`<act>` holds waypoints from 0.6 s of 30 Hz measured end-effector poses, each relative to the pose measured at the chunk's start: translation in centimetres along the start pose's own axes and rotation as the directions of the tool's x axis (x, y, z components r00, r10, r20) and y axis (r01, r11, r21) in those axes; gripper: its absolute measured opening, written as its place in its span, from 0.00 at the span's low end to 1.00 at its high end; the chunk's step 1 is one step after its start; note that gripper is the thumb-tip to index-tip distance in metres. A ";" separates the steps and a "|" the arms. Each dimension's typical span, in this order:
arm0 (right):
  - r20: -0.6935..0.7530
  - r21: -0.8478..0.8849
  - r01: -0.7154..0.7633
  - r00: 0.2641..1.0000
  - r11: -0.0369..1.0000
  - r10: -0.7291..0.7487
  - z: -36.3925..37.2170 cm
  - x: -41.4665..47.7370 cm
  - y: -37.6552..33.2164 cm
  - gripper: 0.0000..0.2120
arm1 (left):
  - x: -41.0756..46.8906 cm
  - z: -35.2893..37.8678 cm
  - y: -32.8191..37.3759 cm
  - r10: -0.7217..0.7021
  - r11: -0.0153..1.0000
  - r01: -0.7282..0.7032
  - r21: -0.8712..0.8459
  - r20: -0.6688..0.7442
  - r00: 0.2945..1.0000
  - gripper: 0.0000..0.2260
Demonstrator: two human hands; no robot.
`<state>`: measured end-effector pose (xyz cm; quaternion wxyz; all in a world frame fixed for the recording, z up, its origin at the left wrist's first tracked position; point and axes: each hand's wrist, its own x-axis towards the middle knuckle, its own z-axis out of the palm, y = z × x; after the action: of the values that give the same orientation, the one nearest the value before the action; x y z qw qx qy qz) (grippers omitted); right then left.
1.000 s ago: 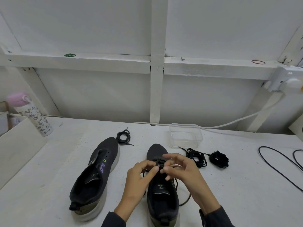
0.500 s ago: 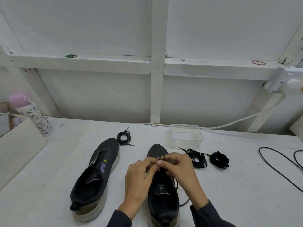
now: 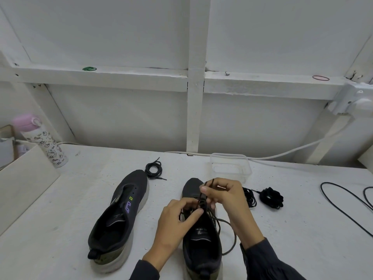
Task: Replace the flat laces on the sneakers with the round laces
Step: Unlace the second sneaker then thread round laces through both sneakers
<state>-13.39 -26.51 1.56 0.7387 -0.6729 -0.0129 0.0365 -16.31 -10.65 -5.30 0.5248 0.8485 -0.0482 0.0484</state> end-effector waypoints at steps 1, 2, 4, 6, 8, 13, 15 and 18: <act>0.019 -0.005 -0.007 1.000 1.000 0.007 0.0 0.1 -0.1 0.03 | 0.1 0.0 -0.1 0.003 1.000 -0.003 0.012 0.010 1.000 0.14; 0.042 -0.013 -0.017 0.999 1.000 0.018 -0.1 0.1 -0.1 0.04 | 0.2 0.1 -0.1 0.012 1.000 -0.013 0.027 0.018 1.000 0.15; 0.075 -0.041 -0.028 0.997 0.999 0.031 0.0 0.1 -0.2 0.04 | 0.3 0.1 -0.1 0.049 0.997 -0.050 0.055 0.017 0.999 0.13; 0.097 -0.065 -0.021 0.995 0.998 0.028 0.0 0.1 -0.4 0.03 | 0.3 0.1 0.4 0.091 0.995 -0.091 0.049 -0.006 0.996 0.09; 0.128 -0.100 -0.012 0.992 0.995 0.025 0.1 0.1 -0.7 0.02 | 0.2 0.1 1.2 0.094 0.996 -0.094 0.001 -0.039 0.995 0.07; 0.168 -0.270 0.027 0.986 0.963 0.020 -0.1 0.6 -1.0 0.08 | 0.3 0.2 2.0 0.039 0.985 -0.050 -0.167 -0.064 0.997 0.08; 0.159 -0.328 0.046 0.987 0.943 0.008 -0.2 0.8 -0.9 0.08 | 0.3 0.1 2.2 0.050 0.979 -0.062 -0.196 -0.063 0.997 0.09; 0.158 -0.341 0.058 0.987 0.938 -0.003 0.0 0.9 -0.7 0.05 | 0.1 0.0 2.4 0.043 0.972 -0.055 -0.230 -0.055 0.998 0.11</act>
<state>-12.48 -26.55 2.23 0.6067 -0.7866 -0.0870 0.0743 -16.50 -11.77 -3.17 0.6199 0.7785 -0.0614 0.0763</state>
